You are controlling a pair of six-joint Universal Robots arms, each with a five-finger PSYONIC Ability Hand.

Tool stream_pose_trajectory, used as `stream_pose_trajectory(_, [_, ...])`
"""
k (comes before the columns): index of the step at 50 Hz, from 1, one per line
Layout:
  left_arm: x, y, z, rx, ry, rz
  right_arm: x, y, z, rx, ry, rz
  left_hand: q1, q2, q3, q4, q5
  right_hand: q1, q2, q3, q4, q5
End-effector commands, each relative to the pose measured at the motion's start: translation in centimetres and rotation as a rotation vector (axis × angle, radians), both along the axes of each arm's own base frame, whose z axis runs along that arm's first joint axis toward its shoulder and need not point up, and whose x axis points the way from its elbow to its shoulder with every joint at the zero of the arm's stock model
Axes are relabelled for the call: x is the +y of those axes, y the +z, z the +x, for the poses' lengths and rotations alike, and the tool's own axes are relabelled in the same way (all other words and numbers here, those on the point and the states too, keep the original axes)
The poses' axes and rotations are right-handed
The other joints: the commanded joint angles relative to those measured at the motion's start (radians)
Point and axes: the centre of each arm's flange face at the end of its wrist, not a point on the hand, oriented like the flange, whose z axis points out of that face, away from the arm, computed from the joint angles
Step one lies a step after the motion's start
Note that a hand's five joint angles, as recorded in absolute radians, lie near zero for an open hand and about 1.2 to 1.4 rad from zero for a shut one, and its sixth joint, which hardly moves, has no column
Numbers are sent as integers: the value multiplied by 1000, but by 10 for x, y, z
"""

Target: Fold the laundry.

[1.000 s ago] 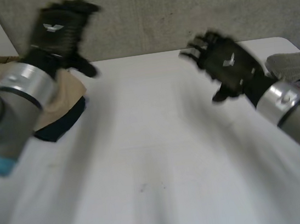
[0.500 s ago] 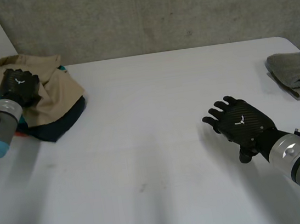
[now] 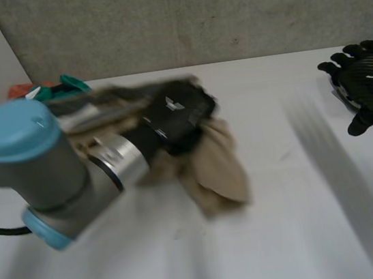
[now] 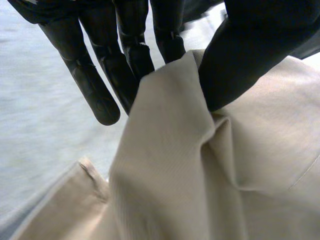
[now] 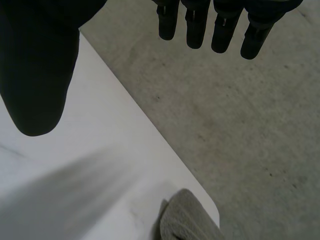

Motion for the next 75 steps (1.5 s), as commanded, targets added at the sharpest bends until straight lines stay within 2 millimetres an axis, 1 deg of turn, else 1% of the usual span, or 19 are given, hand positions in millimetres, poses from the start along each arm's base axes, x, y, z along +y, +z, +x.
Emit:
stream_pose_trajectory(1, [57,-21,-17,-87,-134,104,-9,-6,-8,11,-26,18,-491,-540,-542,-547,-530,-60,-41,-42,-45,-43])
stream_pose_trajectory(8, [57,21,-2,-36,-80,41,-25,-9,-5,18,-17,27,-908,-957,-960,-965,-947,-60,-41,-42,-45,-43])
stream_pose_trajectory(13, [21,49,39,11,179,-10,-25,0,5,10,21,2,-906,-954,-957,-962,-944,-60,-41,-42,-45,-43])
stream_pose_trajectory(14, [13,56,53,23,271,-22,-19,2,18,10,64,-4,-903,-951,-954,-959,-941,-60,-41,-42,-45,-43])
stream_pose_trajectory(17, [6,59,67,32,365,-31,-2,11,50,6,169,-17,-903,-951,-954,-959,-941,-60,-41,-42,-45,-43])
stream_pose_trajectory(23, [-24,51,120,12,682,-7,26,16,103,1,336,37,-908,-957,-960,-965,-947,-60,-41,-42,-45,-43])
stream_pose_trajectory(25, [-37,42,143,-4,809,15,42,19,130,-5,423,54,-908,-957,-960,-965,-947,-60,-41,-42,-45,-43])
stream_pose_trajectory(28, [-47,33,160,-23,899,41,55,20,162,-9,509,54,-906,-954,-957,-962,-944,-60,-41,-42,-45,-43])
stream_pose_trajectory(32, [-57,11,178,-69,969,102,55,13,195,-6,587,33,-903,-951,-954,-959,-941,-60,-41,-42,-45,-43])
stream_pose_trajectory(33, [-61,-3,182,-97,982,141,52,10,200,-6,595,32,-903,-951,-954,-959,-941,-60,-41,-42,-45,-43])
stream_pose_trajectory(39, [-75,-48,186,-171,988,257,37,-14,250,-15,647,-4,-897,-945,-948,-953,-935,-60,-41,-42,-45,-43])
stream_pose_trajectory(43, [-85,-65,184,-176,976,269,26,-30,269,-28,637,-37,-891,-940,-942,-947,-929,-60,-41,-42,-45,-43])
stream_pose_trajectory(54, [-81,-49,184,-115,979,208,30,-59,313,-81,671,-109,-870,-919,-922,-927,-909,-60,-41,-42,-45,-43])
stream_pose_trajectory(61, [-65,-33,185,-60,971,189,23,-78,320,-84,641,-112,-870,-919,-922,-927,-909,-38,-20,-21,-23,-22])
stream_pose_trajectory(65, [-61,-27,184,-34,958,185,19,-86,322,-87,641,-114,-870,-919,-922,-927,-909,405,423,422,419,421])
stream_pose_trajectory(66, [-60,-26,184,-31,955,183,19,-87,323,-93,645,-109,-870,-919,-922,-927,-909,769,787,786,784,785])
stream_pose_trajectory(68, [-60,-23,183,-21,951,175,20,-85,323,-105,644,-107,-870,-919,-922,-927,-909,1161,1179,1178,1175,1177])
stream_pose_trajectory(72, [-62,-20,183,-12,951,166,19,-65,320,-158,623,-110,-879,-928,-930,-935,-918,1162,1180,1180,1177,1179])
stream_pose_trajectory(75, [-67,-17,185,-3,956,151,27,-24,308,-202,596,-126,-891,-939,-942,-947,-929,1162,1180,1180,1177,1179])
